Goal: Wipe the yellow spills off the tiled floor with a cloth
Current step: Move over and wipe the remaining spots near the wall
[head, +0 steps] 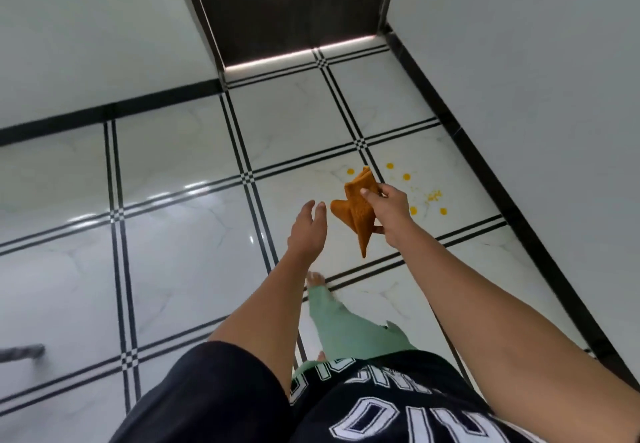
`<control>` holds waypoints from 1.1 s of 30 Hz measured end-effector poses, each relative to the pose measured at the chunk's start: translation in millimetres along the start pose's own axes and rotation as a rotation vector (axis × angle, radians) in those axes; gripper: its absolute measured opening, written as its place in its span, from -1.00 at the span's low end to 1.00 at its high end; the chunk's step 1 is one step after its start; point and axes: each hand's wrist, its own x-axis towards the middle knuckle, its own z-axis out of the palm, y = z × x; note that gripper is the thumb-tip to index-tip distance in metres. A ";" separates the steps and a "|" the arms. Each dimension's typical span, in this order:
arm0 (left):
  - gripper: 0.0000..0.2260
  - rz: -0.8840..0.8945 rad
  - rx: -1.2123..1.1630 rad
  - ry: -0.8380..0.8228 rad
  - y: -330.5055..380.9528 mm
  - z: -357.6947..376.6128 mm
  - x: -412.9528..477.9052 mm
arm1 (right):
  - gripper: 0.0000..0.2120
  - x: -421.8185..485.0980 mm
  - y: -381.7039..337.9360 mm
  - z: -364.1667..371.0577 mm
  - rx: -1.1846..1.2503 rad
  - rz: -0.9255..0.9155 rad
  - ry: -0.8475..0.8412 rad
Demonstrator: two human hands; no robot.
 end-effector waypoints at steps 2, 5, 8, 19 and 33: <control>-0.52 0.024 0.011 -0.003 17.1 -14.1 27.1 | -0.69 16.2 -20.3 13.4 0.034 -0.010 0.006; -0.53 0.072 0.042 -0.011 50.2 -36.3 73.8 | -0.70 46.8 -56.6 37.5 0.085 -0.023 0.012; -0.52 0.103 0.088 -0.023 85.2 -60.2 122.2 | -0.72 79.4 -95.5 63.8 0.130 -0.009 0.053; -0.53 0.207 0.243 -0.195 209.1 -110.0 284.8 | -0.88 193.9 -229.2 116.5 0.287 0.017 0.192; -0.52 0.427 0.517 -0.627 350.7 -137.0 475.9 | -0.85 302.1 -348.7 162.5 0.669 0.082 0.646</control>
